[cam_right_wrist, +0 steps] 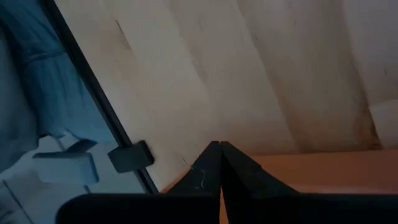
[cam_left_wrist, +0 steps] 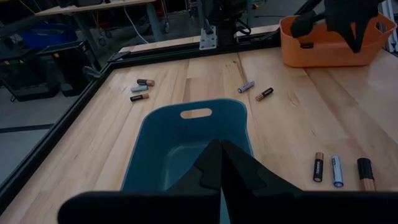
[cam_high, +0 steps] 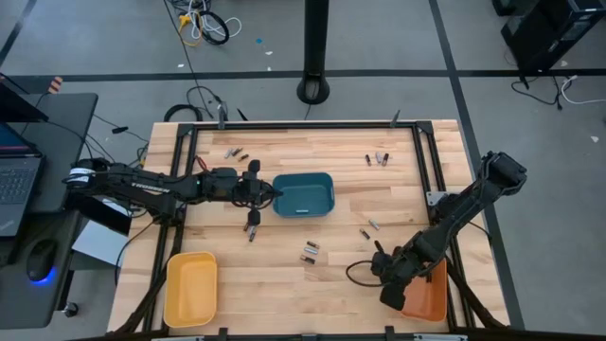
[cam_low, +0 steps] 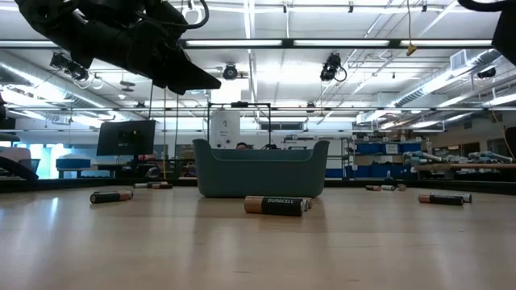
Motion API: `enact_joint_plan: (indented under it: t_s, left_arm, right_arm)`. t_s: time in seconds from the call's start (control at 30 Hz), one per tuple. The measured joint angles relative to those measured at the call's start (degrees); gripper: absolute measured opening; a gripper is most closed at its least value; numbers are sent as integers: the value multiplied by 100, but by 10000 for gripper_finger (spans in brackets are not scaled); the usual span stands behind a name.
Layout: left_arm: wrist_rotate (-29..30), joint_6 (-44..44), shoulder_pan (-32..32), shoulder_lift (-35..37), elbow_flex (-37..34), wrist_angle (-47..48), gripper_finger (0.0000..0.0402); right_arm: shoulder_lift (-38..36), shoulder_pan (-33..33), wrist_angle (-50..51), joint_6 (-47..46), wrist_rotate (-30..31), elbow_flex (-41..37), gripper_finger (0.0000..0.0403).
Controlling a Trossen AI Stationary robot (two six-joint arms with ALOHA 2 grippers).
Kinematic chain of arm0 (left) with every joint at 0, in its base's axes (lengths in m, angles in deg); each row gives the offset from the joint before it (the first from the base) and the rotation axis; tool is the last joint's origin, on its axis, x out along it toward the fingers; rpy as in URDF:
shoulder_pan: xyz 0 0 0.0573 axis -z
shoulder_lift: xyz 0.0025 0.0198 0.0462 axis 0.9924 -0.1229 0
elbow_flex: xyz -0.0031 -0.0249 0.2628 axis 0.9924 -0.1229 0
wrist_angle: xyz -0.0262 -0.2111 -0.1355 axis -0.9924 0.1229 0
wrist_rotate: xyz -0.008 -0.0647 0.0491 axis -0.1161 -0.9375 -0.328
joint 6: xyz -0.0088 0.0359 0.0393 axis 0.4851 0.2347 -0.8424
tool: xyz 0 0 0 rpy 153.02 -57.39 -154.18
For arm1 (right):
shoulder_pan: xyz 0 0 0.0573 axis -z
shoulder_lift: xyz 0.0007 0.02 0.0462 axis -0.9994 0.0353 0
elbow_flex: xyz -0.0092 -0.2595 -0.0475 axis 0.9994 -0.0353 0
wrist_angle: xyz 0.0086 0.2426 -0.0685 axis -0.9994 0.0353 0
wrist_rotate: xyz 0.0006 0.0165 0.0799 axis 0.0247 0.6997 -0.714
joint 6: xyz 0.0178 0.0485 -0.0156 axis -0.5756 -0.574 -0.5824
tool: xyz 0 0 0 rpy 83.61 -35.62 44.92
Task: Sort batteries
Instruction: Put the black battery into the yellow bin
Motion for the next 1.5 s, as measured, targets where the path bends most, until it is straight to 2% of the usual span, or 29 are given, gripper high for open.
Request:
enact_joint_plan:
  t_s: [0.23,0.43,0.6,0.77,0.87,1.03,1.23,1.37,1.5]
  left_arm:
    - [0,-2,0,0,0,13,10]
    - [2,-2,0,0,0,19,10]
    - [2,-2,0,0,0,22,10]
    - [3,12,0,0,0,21,10]
    - [38,51,0,0,0,22,10]
    - [61,70,0,0,0,20,10]
    - [-43,66,0,0,0,22,10]
    - [-180,-56,9,0,0,26,10]
    - [-427,-63,40,0,0,51,10]
  right_arm:
    - [0,-20,107,14,-450,0,7]
    - [0,-24,139,3,-567,23,14]
    - [-56,-133,896,93,-598,529,7]
    - [-204,-243,2535,229,208,1302,6]
    - [-351,-236,2975,422,748,1447,6]
    - [-748,20,2861,970,1528,1458,6]
    - [-1093,716,2230,2368,2487,1458,5]
    - [-1060,1390,2074,3493,2613,1450,5]
    - [-1118,1941,1126,4792,2597,950,4]
